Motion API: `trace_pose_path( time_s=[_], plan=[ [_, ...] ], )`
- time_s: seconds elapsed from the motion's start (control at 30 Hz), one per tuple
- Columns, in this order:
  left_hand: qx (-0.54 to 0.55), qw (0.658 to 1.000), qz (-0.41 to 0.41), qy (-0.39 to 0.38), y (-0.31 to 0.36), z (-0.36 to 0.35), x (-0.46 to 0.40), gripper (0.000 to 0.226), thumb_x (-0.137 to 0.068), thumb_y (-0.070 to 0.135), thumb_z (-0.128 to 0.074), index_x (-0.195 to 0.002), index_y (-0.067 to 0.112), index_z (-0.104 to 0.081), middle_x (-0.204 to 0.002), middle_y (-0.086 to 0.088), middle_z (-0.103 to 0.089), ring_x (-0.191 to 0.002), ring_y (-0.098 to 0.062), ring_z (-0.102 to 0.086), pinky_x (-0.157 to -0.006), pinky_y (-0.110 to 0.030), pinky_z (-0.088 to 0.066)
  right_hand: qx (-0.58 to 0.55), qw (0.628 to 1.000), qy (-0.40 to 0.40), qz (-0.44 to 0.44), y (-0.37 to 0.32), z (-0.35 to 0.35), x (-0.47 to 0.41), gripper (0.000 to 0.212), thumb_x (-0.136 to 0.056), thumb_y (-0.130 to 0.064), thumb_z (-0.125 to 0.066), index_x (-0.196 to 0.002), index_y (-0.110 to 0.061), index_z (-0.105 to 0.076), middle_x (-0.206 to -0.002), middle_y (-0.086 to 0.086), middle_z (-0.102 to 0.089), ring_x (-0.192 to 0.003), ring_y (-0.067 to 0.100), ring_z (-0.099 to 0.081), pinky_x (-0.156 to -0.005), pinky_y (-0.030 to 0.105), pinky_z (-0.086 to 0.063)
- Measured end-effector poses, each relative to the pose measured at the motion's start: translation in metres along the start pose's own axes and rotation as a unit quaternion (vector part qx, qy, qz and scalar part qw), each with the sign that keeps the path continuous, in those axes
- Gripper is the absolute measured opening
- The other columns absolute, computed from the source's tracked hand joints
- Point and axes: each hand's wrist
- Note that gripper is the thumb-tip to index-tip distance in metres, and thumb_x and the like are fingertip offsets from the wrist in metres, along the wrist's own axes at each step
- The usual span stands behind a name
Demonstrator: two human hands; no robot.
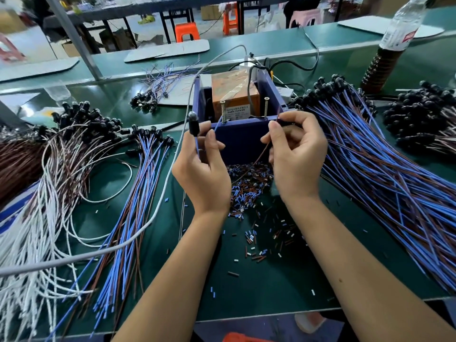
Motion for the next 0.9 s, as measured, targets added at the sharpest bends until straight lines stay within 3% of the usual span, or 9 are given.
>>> trace_pose_path(
  time_s=[0.13,0.27,0.4,0.57,0.7,0.9],
  plan=[
    [0.007,0.999,0.030,0.020,0.002,-0.001,-0.001,0.018,-0.106,0.014,-0.055,-0.113,0.011,-0.071,-0.085,-0.004,-0.074,-0.071,-0.006,-0.069,-0.068,-0.020,-0.053,0.087,0.994,0.040,0.059,-0.003,-0.003,0.002,0.012,-0.101,-0.015,-0.064,-0.107,-0.010,-0.073,-0.078,-0.003,-0.074,-0.070,0.010,-0.072,-0.066,0.027,-0.058],
    [0.003,1.000,0.024,0.005,0.002,-0.002,0.000,0.020,-0.105,0.012,-0.056,-0.112,0.007,-0.074,-0.092,-0.012,-0.077,-0.065,-0.001,-0.065,-0.064,-0.010,-0.044,0.113,0.989,0.049,0.081,-0.005,-0.003,0.002,0.017,-0.102,-0.014,-0.063,-0.111,-0.009,-0.077,-0.080,-0.004,-0.075,-0.074,0.006,-0.073,-0.070,0.024,-0.059],
    [0.006,1.000,0.018,-0.005,0.000,-0.002,0.001,0.019,-0.105,0.013,-0.056,-0.108,0.007,-0.074,-0.090,-0.010,-0.078,-0.064,0.000,-0.064,-0.064,-0.015,-0.046,0.133,0.984,0.046,0.108,-0.007,-0.002,0.005,0.019,-0.103,-0.014,-0.062,-0.112,-0.008,-0.078,-0.080,-0.004,-0.075,-0.074,0.005,-0.072,-0.070,0.021,-0.057],
    [-0.001,1.000,0.006,-0.017,-0.001,-0.001,0.000,0.017,-0.105,0.018,-0.056,-0.101,0.020,-0.072,-0.070,0.012,-0.067,-0.061,-0.003,-0.060,-0.060,-0.022,-0.046,0.139,0.983,0.042,0.112,-0.007,0.002,0.008,0.021,-0.104,-0.015,-0.059,-0.113,-0.009,-0.077,-0.080,-0.005,-0.074,-0.074,0.006,-0.071,-0.069,0.022,-0.056],
    [-0.004,1.000,-0.007,-0.015,-0.001,0.001,0.000,0.020,-0.104,0.019,-0.055,-0.092,0.016,-0.071,-0.067,0.014,-0.063,-0.059,-0.006,-0.057,-0.060,-0.014,-0.039,0.147,0.980,0.042,0.130,-0.005,0.002,0.010,0.021,-0.105,-0.012,-0.058,-0.112,-0.006,-0.077,-0.079,-0.004,-0.073,-0.069,-0.001,-0.068,-0.065,0.014,-0.050],
    [-0.007,1.000,-0.005,-0.016,-0.001,0.001,0.001,0.026,-0.105,0.021,-0.053,-0.088,0.010,-0.069,-0.066,0.007,-0.063,-0.057,-0.014,-0.055,-0.055,-0.027,-0.042,0.150,0.980,0.035,0.129,-0.003,0.001,0.011,0.022,-0.105,-0.014,-0.058,-0.113,-0.006,-0.076,-0.078,-0.005,-0.072,-0.067,-0.002,-0.066,-0.065,0.015,-0.049]
  ],
)
Point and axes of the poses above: each hand's wrist, its own x-axis away from the middle knuckle, its own z-axis out of the back of the hand, y = z × x
